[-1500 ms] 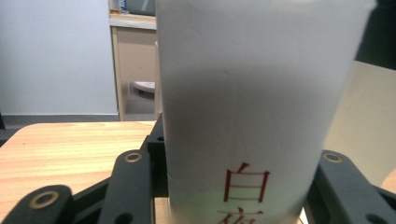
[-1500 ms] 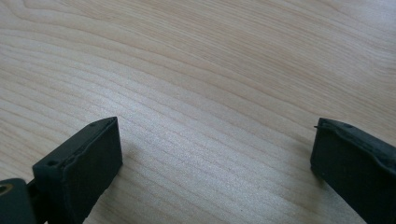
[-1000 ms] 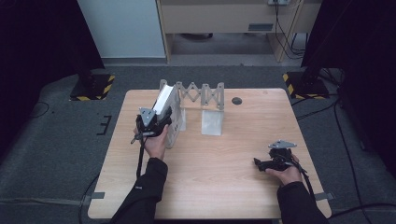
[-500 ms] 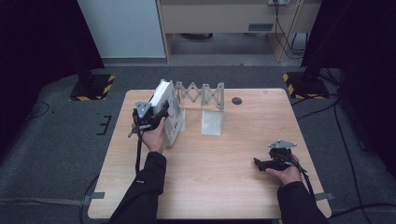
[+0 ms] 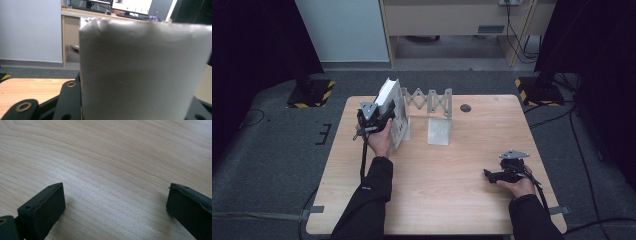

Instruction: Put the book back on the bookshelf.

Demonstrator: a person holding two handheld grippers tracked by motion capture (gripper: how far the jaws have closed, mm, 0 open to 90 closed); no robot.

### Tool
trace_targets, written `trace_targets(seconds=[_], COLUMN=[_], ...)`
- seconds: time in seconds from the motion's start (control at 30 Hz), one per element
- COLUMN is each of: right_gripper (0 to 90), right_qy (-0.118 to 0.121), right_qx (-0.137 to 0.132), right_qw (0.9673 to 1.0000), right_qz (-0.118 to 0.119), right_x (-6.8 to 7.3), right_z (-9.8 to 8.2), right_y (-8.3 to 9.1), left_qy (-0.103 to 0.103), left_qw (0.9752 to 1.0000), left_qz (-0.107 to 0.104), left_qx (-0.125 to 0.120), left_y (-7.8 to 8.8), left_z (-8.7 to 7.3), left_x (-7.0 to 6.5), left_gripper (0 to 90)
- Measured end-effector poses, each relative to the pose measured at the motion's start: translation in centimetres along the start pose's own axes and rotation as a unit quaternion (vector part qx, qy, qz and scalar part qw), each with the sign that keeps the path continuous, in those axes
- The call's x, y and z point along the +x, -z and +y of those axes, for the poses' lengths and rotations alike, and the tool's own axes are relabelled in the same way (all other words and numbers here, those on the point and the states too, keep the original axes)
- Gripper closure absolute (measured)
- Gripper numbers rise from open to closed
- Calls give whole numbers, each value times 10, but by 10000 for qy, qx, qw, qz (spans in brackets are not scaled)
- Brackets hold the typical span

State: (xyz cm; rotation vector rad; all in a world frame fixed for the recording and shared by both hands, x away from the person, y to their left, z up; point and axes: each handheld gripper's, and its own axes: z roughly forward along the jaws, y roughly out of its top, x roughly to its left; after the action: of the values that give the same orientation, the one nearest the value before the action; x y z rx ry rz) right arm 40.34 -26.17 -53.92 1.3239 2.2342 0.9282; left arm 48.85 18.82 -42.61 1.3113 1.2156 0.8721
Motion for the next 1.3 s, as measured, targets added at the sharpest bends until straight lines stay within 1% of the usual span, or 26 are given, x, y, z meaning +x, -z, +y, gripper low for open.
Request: trace_targets(seconds=[0.1,0.17,0.2,0.27,0.33,0.4,0.47,0.6,0.63,0.67,0.7,0.77,0.8,0.83,0.9,0.93,0.97,1.0,1.03,1.07,1.1,1.13,1.2,1.3], right_gripper=[25,26,27,28,29,29,29,29,29,29,29,29,29,29,29,29,29,29,29,29,29,29,29,31], right_qy=[6,5,21,22,29,16,13,4,5,-4,-4,-5,-5,-5,-6,-7,-7,-31,-31,-28,-21,4,-5,-13], right_qx=[-6,-6,-12,-18,-20,-17,-17,-9,2,4,4,5,4,5,5,5,5,10,10,2,14,22,29,31], right_qw=[10000,10000,10000,10000,10000,10000,10000,10000,10000,10000,10000,10000,10000,10000,10000,10000,10000,10000,10000,10000,10000,10000,10000,10000], right_qz=[-4,-3,-9,-16,-23,-28,-25,-23,-17,-16,-16,-15,-15,-15,-18,-18,-20,-29,-29,-41,-39,-35,-27,-25], right_x=[0,0,0,0,0,1,1,1,1,1,1,1,1,1,1,1,1,2,2,2,2,2,2,3], right_z=[0,0,0,0,0,0,0,0,0,-1,-1,-1,-1,-1,-1,-1,-1,-1,-1,-1,-1,-1,-1,-1], right_y=[0,0,0,0,0,0,0,1,1,1,1,1,1,1,1,1,1,1,1,1,1,1,2,2], left_qy=[-16,-39,-119,-198,-203,-148,-174,-287,-308,-317,-317,-313,-375,-552,-659,-633,-536,-442,-450,-565,-624,-628,-568,-740], left_qw=[10000,10000,9999,9998,9998,9998,9996,9992,9993,9992,9992,9990,9988,9979,9968,9968,9973,9975,9972,9964,9960,9959,9949,9921], left_qz=[-8,26,29,9,2,-69,-134,-212,-231,-218,-218,-301,-277,-236,-269,-289,-322,-344,-351,-346,-340,-365,-476,-521], left_qx=[43,87,-24,-70,-53,-64,-188,-155,-32,77,77,139,162,252,367,386,385,440,489,522,538,543,681,868], left_y=[-5,-9,-8,-8,-6,-1,1,4,5,9,9,16,18,23,29,33,37,39,42,45,47,48,52,60], left_z=[-6,-13,-17,-20,-22,-28,-32,-35,-35,-37,-37,-37,-37,-35,-31,-29,-26,-24,-23,-23,-23,-23,-24,-29], left_x=[2,2,0,-2,-2,2,4,-1,-1,2,2,6,6,5,5,7,9,11,13,13,13,13,14,18], left_gripper=[521,521,520,519,516,511,506,489,477,442,436,437,426,406,376,367,357,332,332,331,331,331,321,296])
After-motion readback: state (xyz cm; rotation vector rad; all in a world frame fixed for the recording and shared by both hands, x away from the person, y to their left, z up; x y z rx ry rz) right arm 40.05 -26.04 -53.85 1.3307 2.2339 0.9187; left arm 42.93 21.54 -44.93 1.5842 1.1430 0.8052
